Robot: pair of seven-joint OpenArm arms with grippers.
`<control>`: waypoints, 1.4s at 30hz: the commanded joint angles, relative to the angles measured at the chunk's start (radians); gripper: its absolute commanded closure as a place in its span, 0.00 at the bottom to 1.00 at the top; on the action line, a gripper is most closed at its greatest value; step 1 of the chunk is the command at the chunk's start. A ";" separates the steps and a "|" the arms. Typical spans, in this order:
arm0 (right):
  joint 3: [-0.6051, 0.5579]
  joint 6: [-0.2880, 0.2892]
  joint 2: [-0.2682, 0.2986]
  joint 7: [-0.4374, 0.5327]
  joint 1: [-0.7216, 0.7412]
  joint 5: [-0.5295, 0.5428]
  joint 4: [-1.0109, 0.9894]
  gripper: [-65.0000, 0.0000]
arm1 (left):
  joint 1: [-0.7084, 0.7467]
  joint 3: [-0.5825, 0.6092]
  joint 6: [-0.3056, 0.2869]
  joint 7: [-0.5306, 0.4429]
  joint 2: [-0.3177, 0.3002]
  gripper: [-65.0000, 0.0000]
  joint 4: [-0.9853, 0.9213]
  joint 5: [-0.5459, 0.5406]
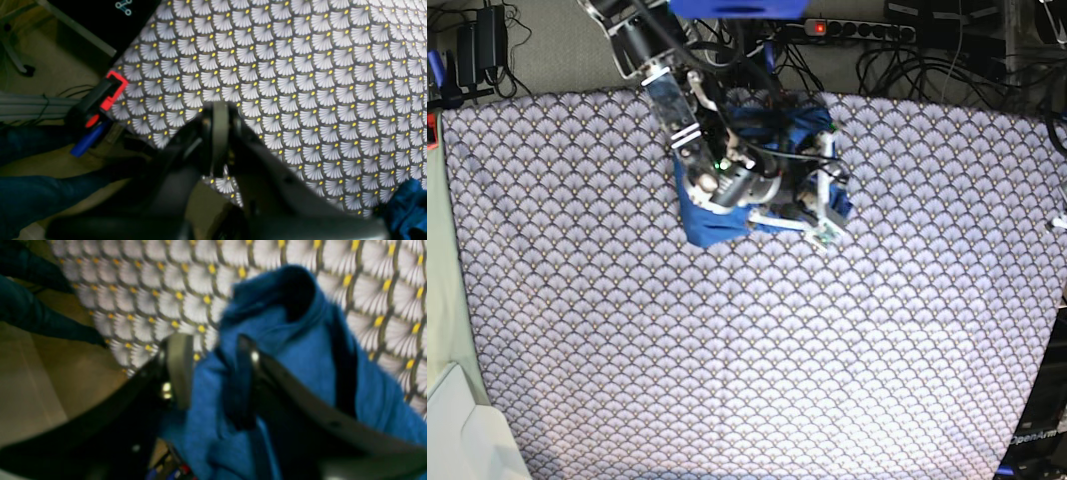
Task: Fold the T-shirt properly
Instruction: 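Grasp the blue strip's end with the right gripper and lift it, then fold the held end over onto the strip's other half with the right gripper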
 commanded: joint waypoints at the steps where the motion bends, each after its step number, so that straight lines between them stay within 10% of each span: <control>1: 0.000 0.005 -0.012 0.020 0.018 0.016 0.026 0.58 | -0.003 -0.007 0.009 -0.009 -0.024 1.00 0.011 0.003; 9: 0.023 0.005 -0.012 0.011 0.021 0.008 0.216 0.48 | 0.018 -0.009 0.009 -0.014 -0.034 1.00 0.004 0.005; 16: 0.229 0.005 0.067 0.002 -0.068 0.013 0.314 0.74 | 0.041 -0.009 0.004 -0.123 -0.066 1.00 -0.101 0.066; 23: 0.246 0.005 0.069 0.014 -0.181 0.010 0.313 0.97 | 0.030 -0.010 -0.142 -0.128 -0.044 1.00 -0.091 0.164; 42: 0.111 0.005 0.116 0.004 -0.232 0.011 0.162 1.00 | 0.037 -0.010 -0.152 -0.135 0.011 1.00 -0.071 0.281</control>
